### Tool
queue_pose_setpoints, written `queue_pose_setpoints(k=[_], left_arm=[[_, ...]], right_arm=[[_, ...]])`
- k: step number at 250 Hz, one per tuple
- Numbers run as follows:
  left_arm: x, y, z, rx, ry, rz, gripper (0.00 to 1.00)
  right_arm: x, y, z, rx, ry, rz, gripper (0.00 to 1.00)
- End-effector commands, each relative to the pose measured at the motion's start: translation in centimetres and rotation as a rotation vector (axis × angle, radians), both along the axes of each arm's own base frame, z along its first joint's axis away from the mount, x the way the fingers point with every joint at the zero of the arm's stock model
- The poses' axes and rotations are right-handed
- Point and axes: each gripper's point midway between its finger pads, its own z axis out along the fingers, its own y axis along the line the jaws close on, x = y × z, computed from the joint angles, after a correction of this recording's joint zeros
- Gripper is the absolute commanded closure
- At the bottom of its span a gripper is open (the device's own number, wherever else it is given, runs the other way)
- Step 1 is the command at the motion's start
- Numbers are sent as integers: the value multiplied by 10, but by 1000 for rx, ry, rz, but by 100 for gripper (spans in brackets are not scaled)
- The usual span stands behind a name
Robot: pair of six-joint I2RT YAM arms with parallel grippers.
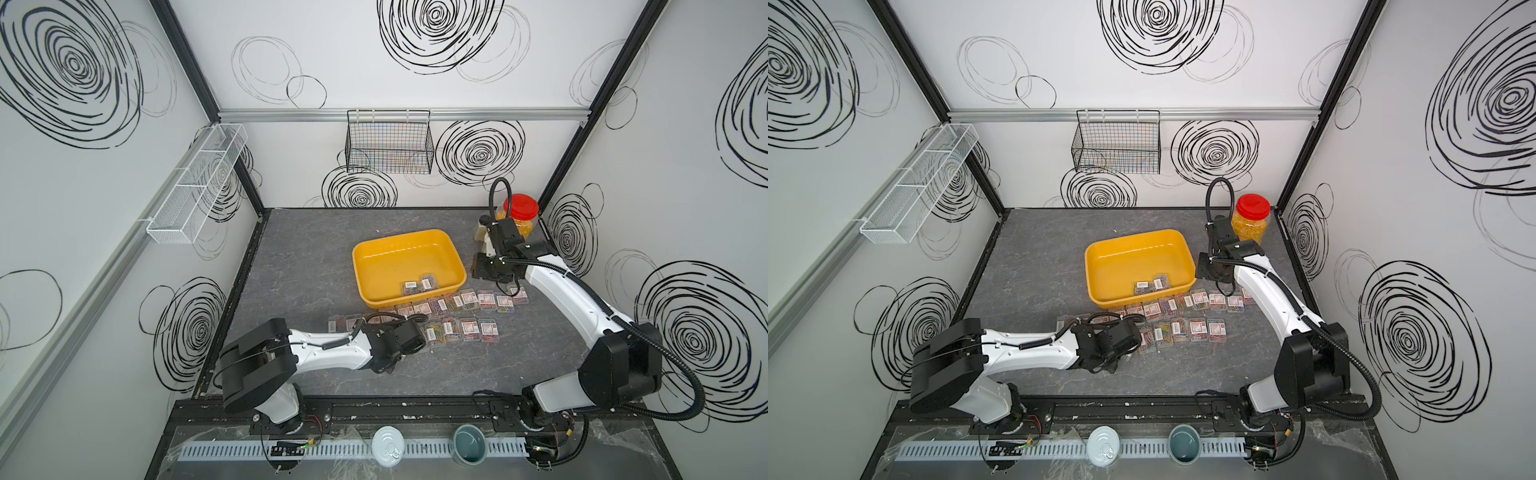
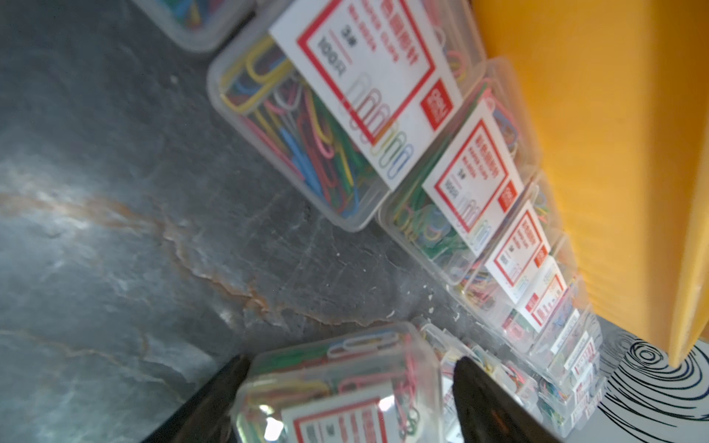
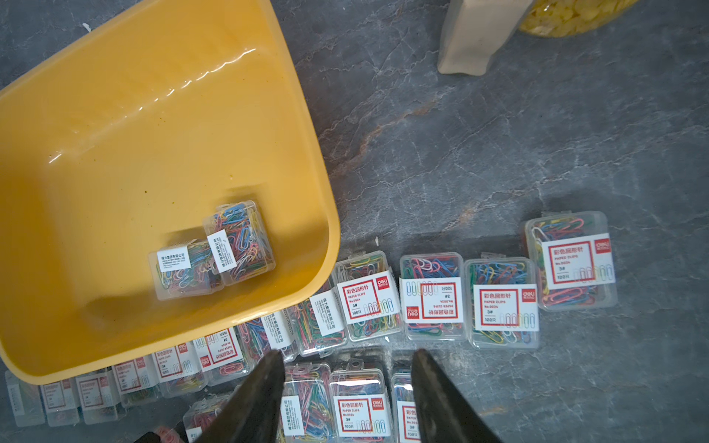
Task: Take the paper clips out of the storage box
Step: Place the boxed paper clips at the center of the board.
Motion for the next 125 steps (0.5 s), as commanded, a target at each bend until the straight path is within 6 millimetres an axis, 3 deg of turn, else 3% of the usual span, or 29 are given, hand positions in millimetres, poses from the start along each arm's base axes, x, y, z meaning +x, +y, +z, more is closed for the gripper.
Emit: queue_pose_setpoints(k=[1,20,78,125], left_arm=[[2,3,9,-106,74,226,6],[-1,9,15,-75,81,201,0],[6,38,38,79,45,87,1],[17,38,45,108,4,19,1]], right_arm=[[0,1,4,2,-20,13,43],[0,1,5,2,-25,11,43],[-1,0,3,-4,-22,9,43],[1,-1,2,-9,-22,8,43]])
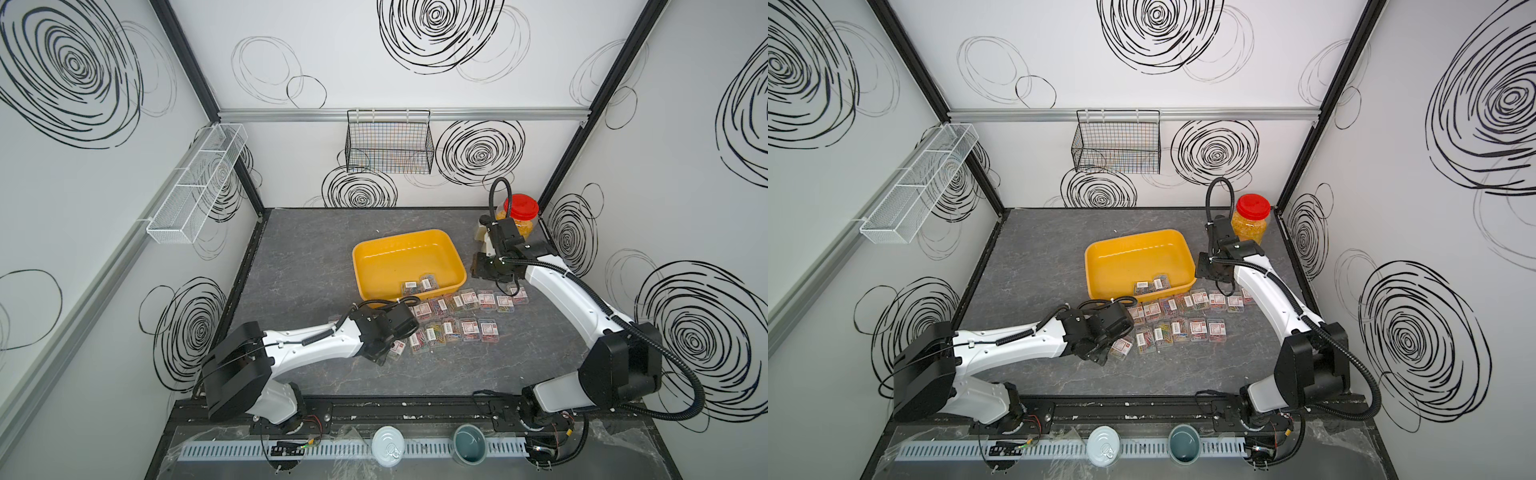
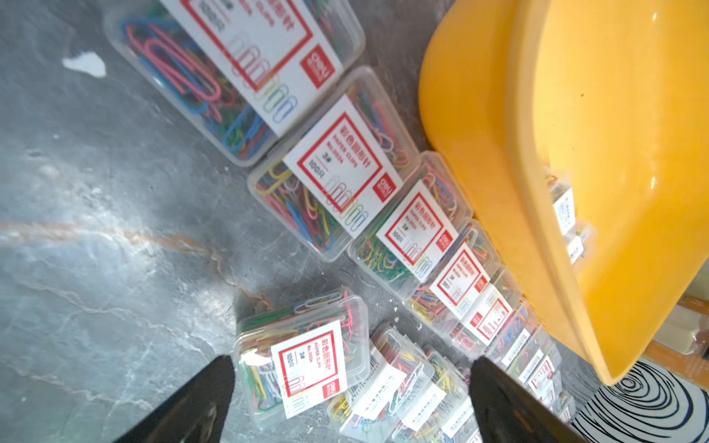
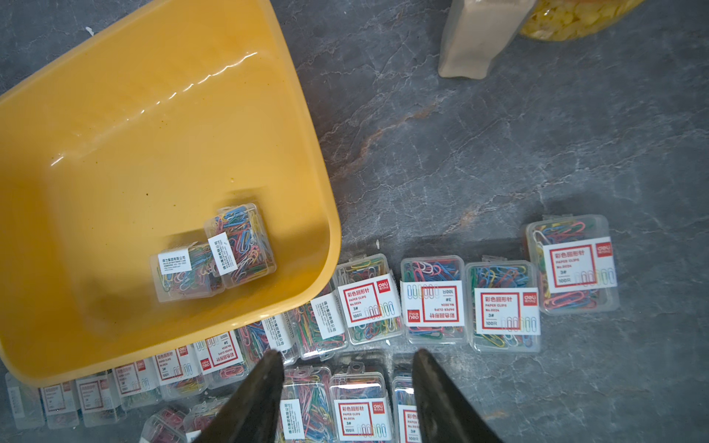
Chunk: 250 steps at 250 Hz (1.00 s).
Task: Take the paper clips out of the storage box
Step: Place the boxed paper clips at the center of the board.
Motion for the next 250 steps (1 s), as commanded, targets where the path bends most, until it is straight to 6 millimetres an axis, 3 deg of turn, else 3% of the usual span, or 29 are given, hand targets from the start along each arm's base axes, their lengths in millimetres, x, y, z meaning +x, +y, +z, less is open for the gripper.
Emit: queue_pose_setpoints(k=[1,80,91,105,126,172,250], left_arm=[[5,10,8,65,-22,-34,1],[37,-15,11,101,-151,-178,0],[40,-19,14,95,-169,-195,8],[39,-21,12,99,-159,-209,26],[34,-18,4,110,-127,-212,34],[23,-13,-17,73,-91,-187,38],[9,-12,-31,56,-60,-176,40]], right_arm=[[-1,-1,2,-10,-14,8,43],[-2,-2,3,-15,-19,5,43],[-3,-3,3,-18,-19,5,43],[-4,-4,3,-21,-21,4,43],[-6,-6,1,-23,-21,1,42],[-12,-11,1,-35,-21,-7,43],[-24,-19,-2,-40,-20,-25,42]])
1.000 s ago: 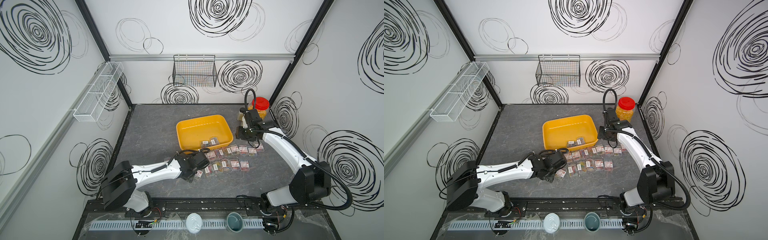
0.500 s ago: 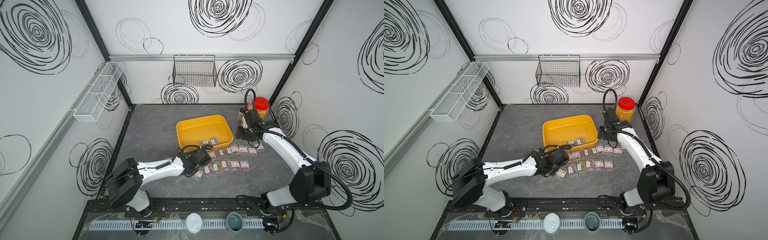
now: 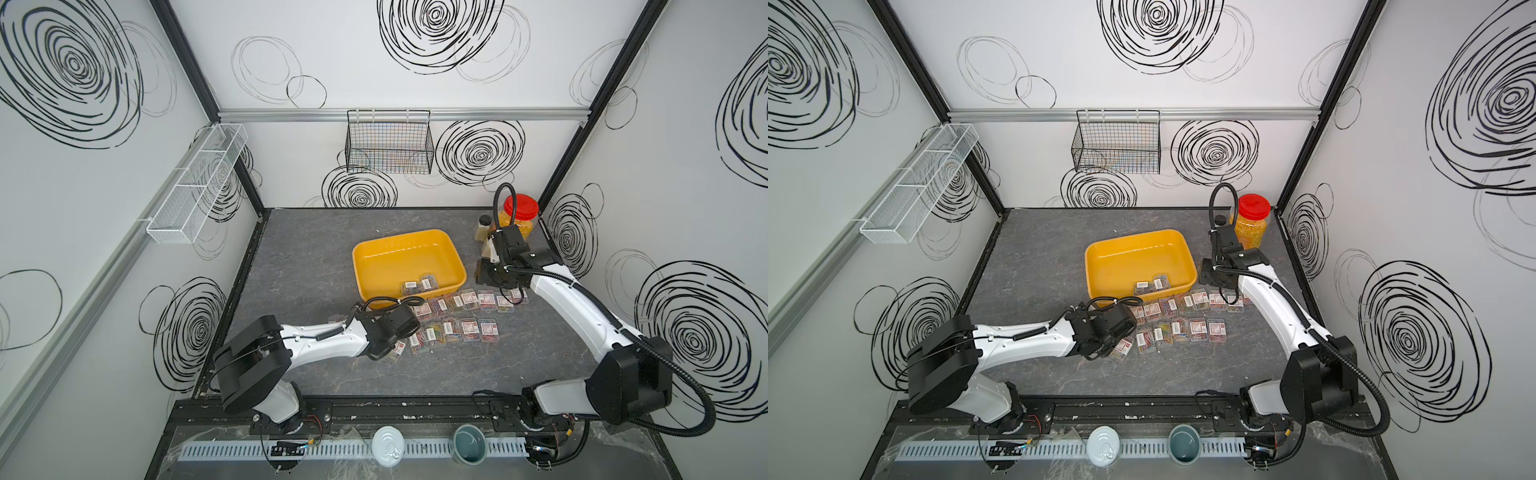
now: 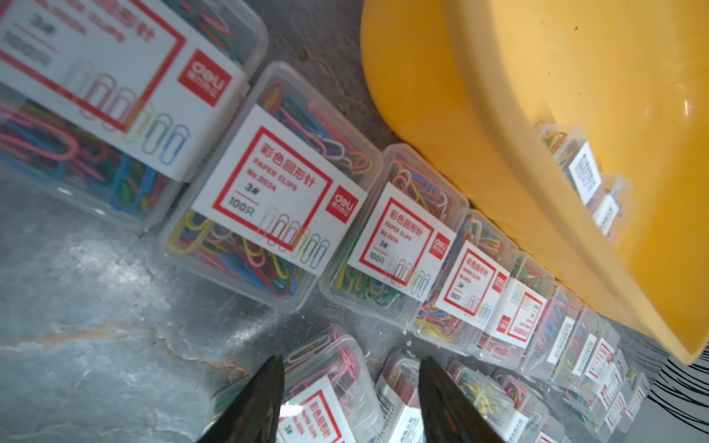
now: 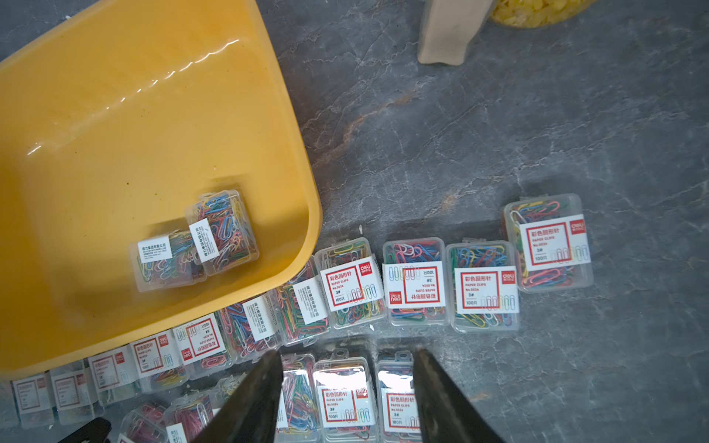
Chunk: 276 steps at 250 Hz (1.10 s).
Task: Take the paper clips out of the storage box
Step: Place the boxed paper clips at the center of the board.
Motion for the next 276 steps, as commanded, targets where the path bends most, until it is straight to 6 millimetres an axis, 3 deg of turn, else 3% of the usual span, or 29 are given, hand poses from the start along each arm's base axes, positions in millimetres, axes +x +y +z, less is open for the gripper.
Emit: queue_pose_setpoints(k=[1,126,215,276], left_arm=[[-5,0,-9,-21,12,19,40],[-7,-21,-1,-104,-7,20,40],[-13,-17,-1,-142,-22,61,37],[6,-8,37,-112,-112,61,35]], right_arm=[[-7,-7,0,-14,-4,-9,42],[-11,-9,1,-13,-8,-13,42],[-13,-7,5,-10,-20,-3,42],[-3,8,20,-22,-59,53,41]])
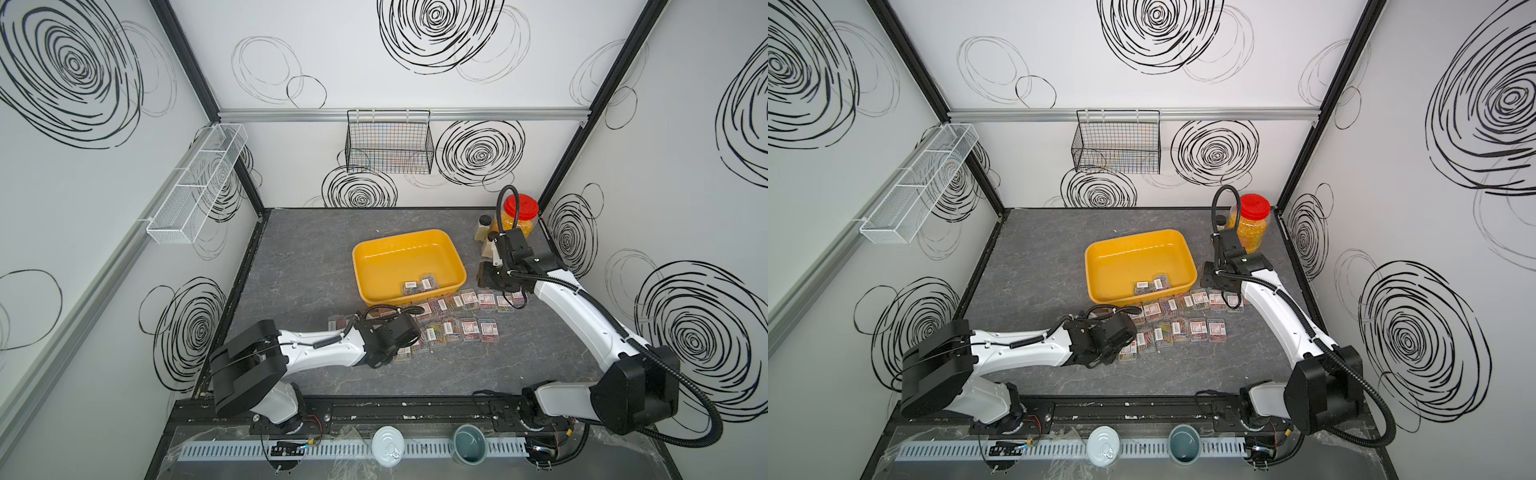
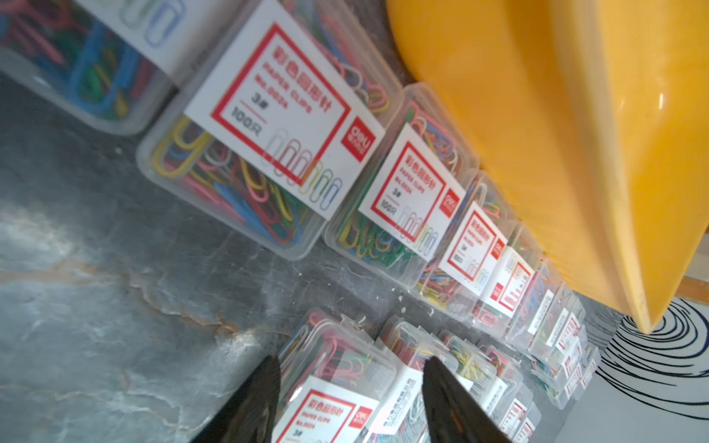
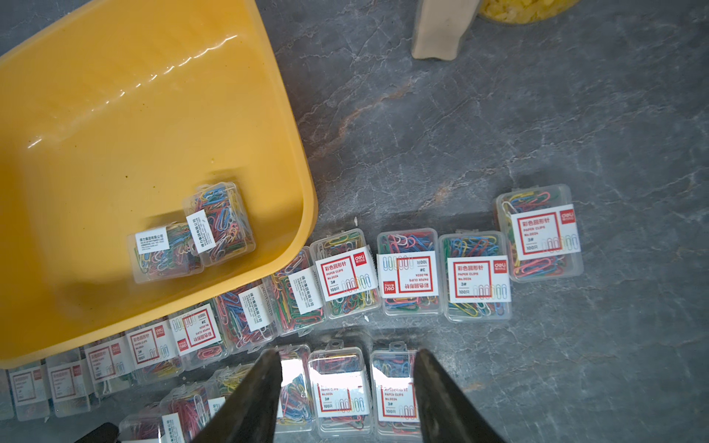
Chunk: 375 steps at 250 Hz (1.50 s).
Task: Take the paper clips out of the storage box
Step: Place the boxed paper clips at the center of the board, then pick up the boxed paper clips from the storage box.
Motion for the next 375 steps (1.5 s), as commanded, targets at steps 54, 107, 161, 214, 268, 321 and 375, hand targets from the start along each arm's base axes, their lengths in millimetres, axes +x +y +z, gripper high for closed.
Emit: queue_pose_setpoints(k=[54,107,161,214,268,321,375], left_arm=[[43,31,92,59,-239,20,30],[86,85,147,125,-367,29,28],[114,138,176,138,-398,42,27],[136,166,177,163,-380,14,27],[158,182,178,208,-360,-28,28],[173,183,167,206,-326,-60,28],[182,190,165,223,-306,-87,28]], right_arm=[[15,45,18,-34,-56,114,40],[32,86,1,18,-7,137,41],[55,113,-30,30,83,106,40],[75,128,-61,2,128,108,35],[82,137,-81,-29,161,116,36],[79,147,-99,-42,196,126,36],[73,158,-122,-43,241,140,36]])
